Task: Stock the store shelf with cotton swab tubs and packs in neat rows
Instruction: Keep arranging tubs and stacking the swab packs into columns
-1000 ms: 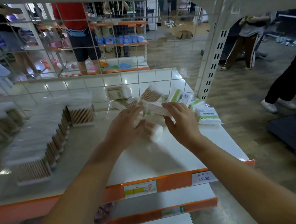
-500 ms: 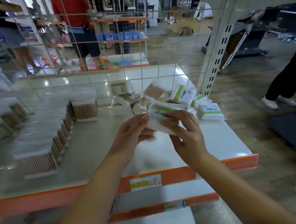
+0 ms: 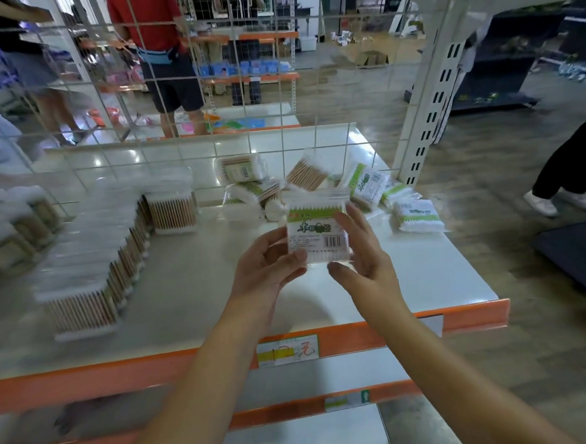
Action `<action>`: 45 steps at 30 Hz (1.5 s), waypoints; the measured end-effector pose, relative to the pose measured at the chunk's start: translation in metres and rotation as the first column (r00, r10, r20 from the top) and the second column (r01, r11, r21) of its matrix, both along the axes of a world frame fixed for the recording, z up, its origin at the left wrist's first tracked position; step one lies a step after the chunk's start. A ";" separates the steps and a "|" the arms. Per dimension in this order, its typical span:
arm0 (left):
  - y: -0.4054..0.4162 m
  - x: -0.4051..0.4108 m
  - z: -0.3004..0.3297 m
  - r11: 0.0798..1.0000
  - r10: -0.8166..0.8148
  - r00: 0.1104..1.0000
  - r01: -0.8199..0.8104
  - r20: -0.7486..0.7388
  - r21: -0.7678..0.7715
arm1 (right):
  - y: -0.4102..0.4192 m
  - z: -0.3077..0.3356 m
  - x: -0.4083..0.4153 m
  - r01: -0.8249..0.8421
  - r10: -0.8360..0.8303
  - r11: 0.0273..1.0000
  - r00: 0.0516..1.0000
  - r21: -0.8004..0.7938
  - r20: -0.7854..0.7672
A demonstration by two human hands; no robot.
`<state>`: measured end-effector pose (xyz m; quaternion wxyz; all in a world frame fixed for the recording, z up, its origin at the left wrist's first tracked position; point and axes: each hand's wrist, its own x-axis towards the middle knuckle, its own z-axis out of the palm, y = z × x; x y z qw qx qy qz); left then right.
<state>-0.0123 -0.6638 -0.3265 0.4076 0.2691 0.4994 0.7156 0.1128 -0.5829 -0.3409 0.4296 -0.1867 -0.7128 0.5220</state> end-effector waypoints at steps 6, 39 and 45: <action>-0.003 0.002 -0.005 1.000 0.018 1.000 -0.018 -0.013 -0.015 | -0.001 -0.007 -0.006 0.050 -0.046 0.996 0.998 -0.071 0.052; -0.050 -0.009 -0.019 0.977 -0.020 0.364 -0.190 -0.931 -0.095 | -0.030 0.012 -0.037 0.027 -0.006 0.994 0.982 -0.110 0.188; -0.088 -0.057 -0.005 0.949 -0.023 0.302 -0.294 -0.953 -0.116 | -0.038 0.017 -0.074 -0.062 0.064 0.998 0.966 -0.018 0.251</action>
